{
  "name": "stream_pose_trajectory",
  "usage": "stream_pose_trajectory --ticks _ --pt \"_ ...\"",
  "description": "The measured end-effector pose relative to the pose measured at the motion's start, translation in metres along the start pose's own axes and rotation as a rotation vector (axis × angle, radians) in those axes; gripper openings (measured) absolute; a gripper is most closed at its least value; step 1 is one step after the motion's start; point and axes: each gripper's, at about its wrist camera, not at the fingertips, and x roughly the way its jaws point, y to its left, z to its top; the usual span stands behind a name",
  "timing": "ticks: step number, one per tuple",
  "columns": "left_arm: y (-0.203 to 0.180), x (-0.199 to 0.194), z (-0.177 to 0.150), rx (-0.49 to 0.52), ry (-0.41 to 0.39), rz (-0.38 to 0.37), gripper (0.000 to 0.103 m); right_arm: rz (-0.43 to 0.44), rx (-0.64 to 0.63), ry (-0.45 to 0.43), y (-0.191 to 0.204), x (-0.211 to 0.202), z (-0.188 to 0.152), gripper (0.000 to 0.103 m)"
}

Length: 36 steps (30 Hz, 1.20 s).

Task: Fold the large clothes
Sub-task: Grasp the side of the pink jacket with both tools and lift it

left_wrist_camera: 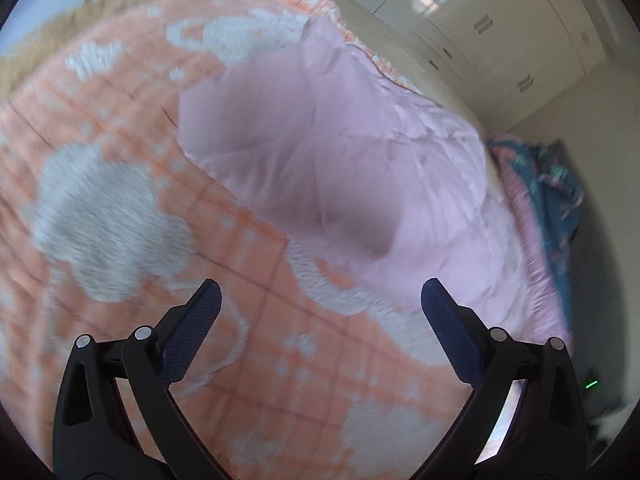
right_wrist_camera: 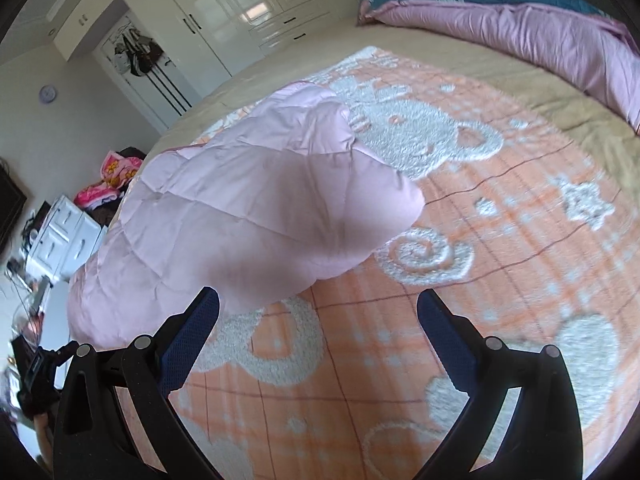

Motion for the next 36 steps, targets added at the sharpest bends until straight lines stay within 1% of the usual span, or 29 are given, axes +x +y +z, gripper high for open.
stream_pose_trajectory --ticks 2,4,6,7,14,16,19,25,35,36 --pt "0.006 0.012 0.006 -0.055 0.007 -0.033 0.094 -0.002 0.011 0.005 0.000 0.009 0.004 0.099" --pt "0.011 0.022 0.010 -0.098 0.019 -0.038 0.094 0.001 0.024 0.010 -0.001 0.016 0.007 0.099" --pt "0.017 0.034 0.015 -0.153 0.033 -0.084 0.094 0.002 0.031 0.016 0.000 0.023 0.011 0.099" --pt "0.017 0.038 0.017 -0.164 0.034 -0.094 0.094 -0.002 0.037 0.017 0.000 0.026 0.012 0.099" --pt "0.007 0.053 0.032 -0.159 0.005 -0.106 0.095 0.012 0.105 0.040 -0.008 0.047 0.022 0.099" --pt "0.001 0.052 0.040 -0.144 -0.022 -0.104 0.095 0.031 0.142 0.045 -0.010 0.054 0.024 0.099" --pt "-0.001 0.055 0.048 -0.166 -0.027 -0.103 0.095 0.055 0.188 0.038 -0.012 0.064 0.029 0.099" --pt "0.000 0.069 0.058 -0.156 -0.025 -0.070 0.095 0.114 0.274 0.047 -0.016 0.088 0.033 0.099" --pt "0.009 0.077 0.066 -0.131 -0.040 -0.051 0.095 0.152 0.245 0.005 -0.013 0.113 0.041 0.099" --pt "0.001 0.083 0.067 -0.131 -0.041 -0.050 0.095 0.151 0.241 0.001 -0.013 0.115 0.041 0.099"
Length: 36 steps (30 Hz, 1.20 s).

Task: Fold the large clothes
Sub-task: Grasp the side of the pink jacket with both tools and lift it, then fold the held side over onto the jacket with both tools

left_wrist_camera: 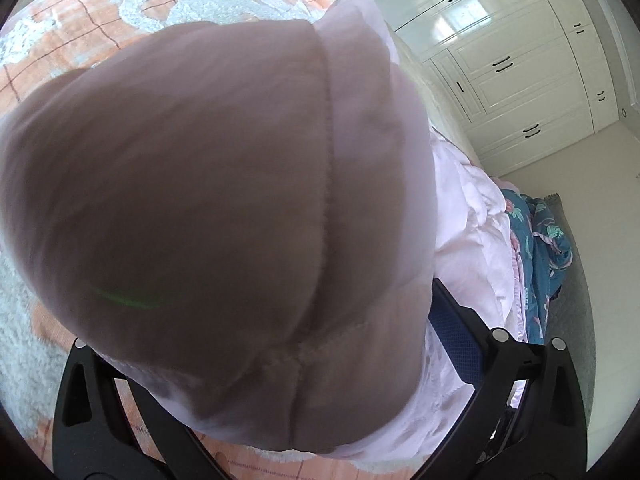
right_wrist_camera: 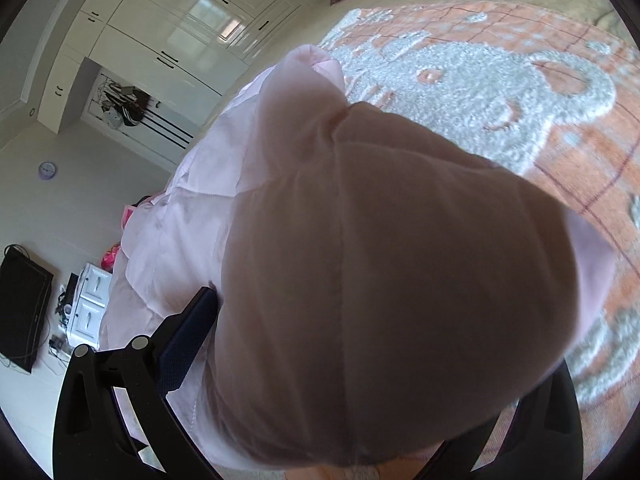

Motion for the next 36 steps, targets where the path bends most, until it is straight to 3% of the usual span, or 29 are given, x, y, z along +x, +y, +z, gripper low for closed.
stream_pose_trajectory --ticks 6,10,16,21,24,28,36 --pt "-0.001 0.003 0.003 0.008 -0.013 0.003 0.095 0.013 -0.015 -0.002 0.002 0.004 0.001 0.096" --pt "-0.002 0.005 0.005 0.025 -0.024 0.007 0.094 0.070 -0.046 0.002 0.009 0.006 -0.001 0.065" --pt "-0.018 -0.003 0.002 0.115 -0.074 0.050 0.070 0.039 -0.188 -0.029 0.031 -0.003 -0.002 0.046" --pt "-0.037 -0.010 0.000 0.219 -0.097 0.095 0.047 -0.039 -0.311 -0.049 0.054 -0.009 -0.007 0.040" --pt "-0.045 -0.016 -0.002 0.269 -0.116 0.124 0.041 -0.078 -0.394 -0.067 0.070 -0.014 -0.011 0.036" --pt "-0.052 -0.028 -0.006 0.312 -0.142 0.156 0.037 -0.100 -0.498 -0.091 0.084 -0.028 -0.019 0.034" --pt "-0.061 -0.052 -0.008 0.354 -0.161 0.150 0.035 -0.096 -0.606 -0.133 0.106 -0.057 -0.027 0.032"
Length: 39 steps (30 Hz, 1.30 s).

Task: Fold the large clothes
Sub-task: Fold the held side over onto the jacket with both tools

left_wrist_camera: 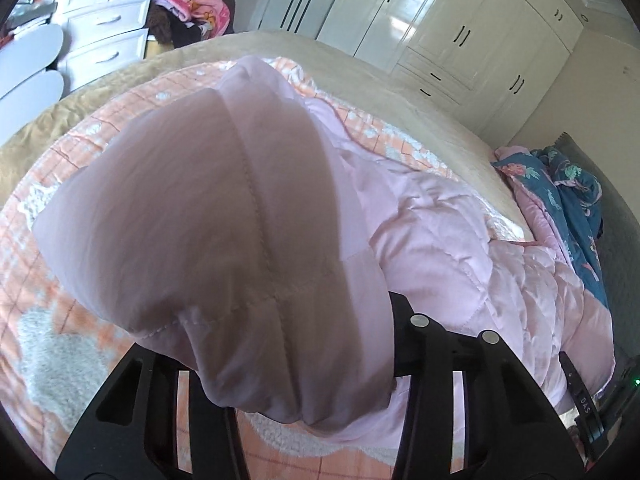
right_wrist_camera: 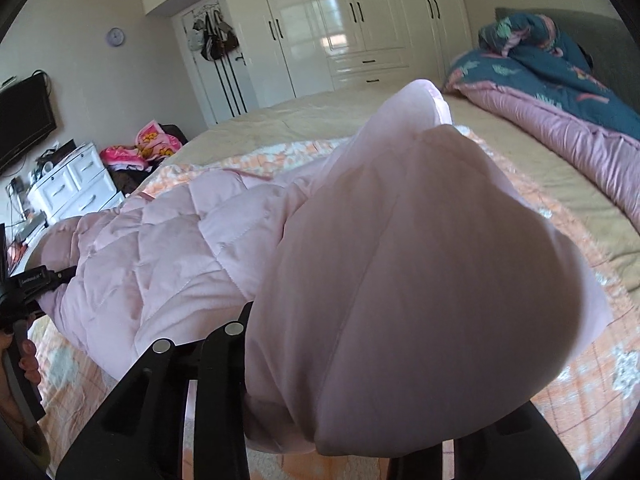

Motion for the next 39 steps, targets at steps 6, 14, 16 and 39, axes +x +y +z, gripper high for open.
stream_pose_trajectory --ticks 6,14,16,39 --pt "-0.008 -0.013 0.000 0.003 -0.008 -0.009 0.035 0.009 -0.020 -0.007 0.006 -0.018 0.004 0.032" --pt "0.002 -0.033 -0.005 -0.001 -0.004 -0.024 0.035 0.016 -0.038 -0.010 0.010 -0.043 0.005 0.032" --pt "0.001 -0.039 -0.008 0.015 -0.006 -0.021 0.035 0.015 -0.042 -0.011 0.013 -0.052 0.000 0.032" --pt "0.014 -0.100 -0.056 0.062 0.005 -0.017 0.035 -0.008 -0.052 0.020 0.025 -0.114 -0.054 0.032"
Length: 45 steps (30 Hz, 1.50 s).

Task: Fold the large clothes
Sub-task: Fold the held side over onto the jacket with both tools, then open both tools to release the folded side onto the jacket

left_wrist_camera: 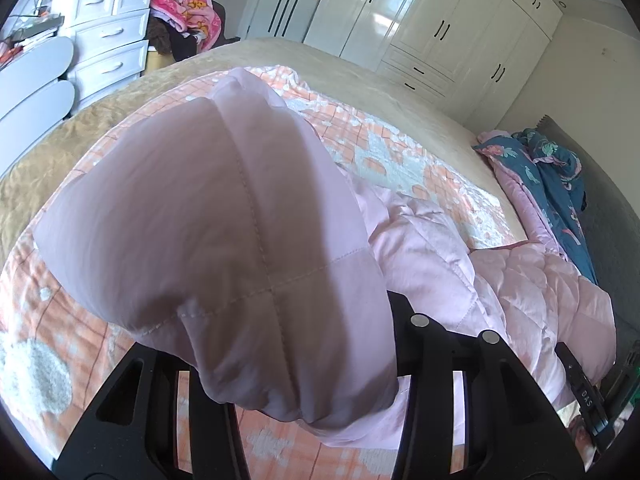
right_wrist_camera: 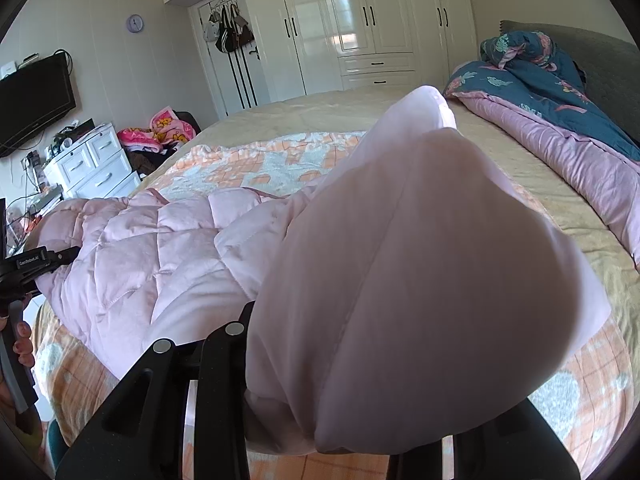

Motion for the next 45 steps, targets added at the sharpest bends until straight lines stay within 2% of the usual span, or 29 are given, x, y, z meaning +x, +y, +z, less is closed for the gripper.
stream_pose_trajectory --ticks 15,26,28,33,35,37,42,45 --pt "0.018 -0.006 -0.033 0.008 0.027 0.016 0.038 -0.016 0.046 0.040 -0.009 -0.007 -0.034 0.032" --pt "0.020 0.002 -0.050 0.018 0.044 0.044 0.041 -0.018 0.179 0.127 -0.036 0.016 -0.056 0.038" --pt "0.021 0.003 -0.052 0.014 0.048 0.047 0.041 -0.015 0.220 0.153 -0.043 0.022 -0.062 0.044" --pt "0.022 0.005 -0.057 0.011 0.048 0.053 0.042 0.003 0.273 0.179 -0.049 0.022 -0.068 0.050" --pt "0.023 0.005 -0.058 0.007 0.050 0.052 0.042 0.014 0.306 0.190 -0.052 0.018 -0.069 0.058" --pt "0.023 0.005 -0.058 0.005 0.050 0.051 0.042 0.020 0.328 0.197 -0.056 0.011 -0.072 0.076" --pt "0.024 0.003 -0.059 0.001 0.045 0.045 0.044 0.036 0.319 0.184 -0.060 -0.014 -0.081 0.090" --pt "0.026 0.002 -0.061 -0.002 0.045 0.038 0.046 0.026 0.300 0.171 -0.060 -0.034 -0.085 0.092"
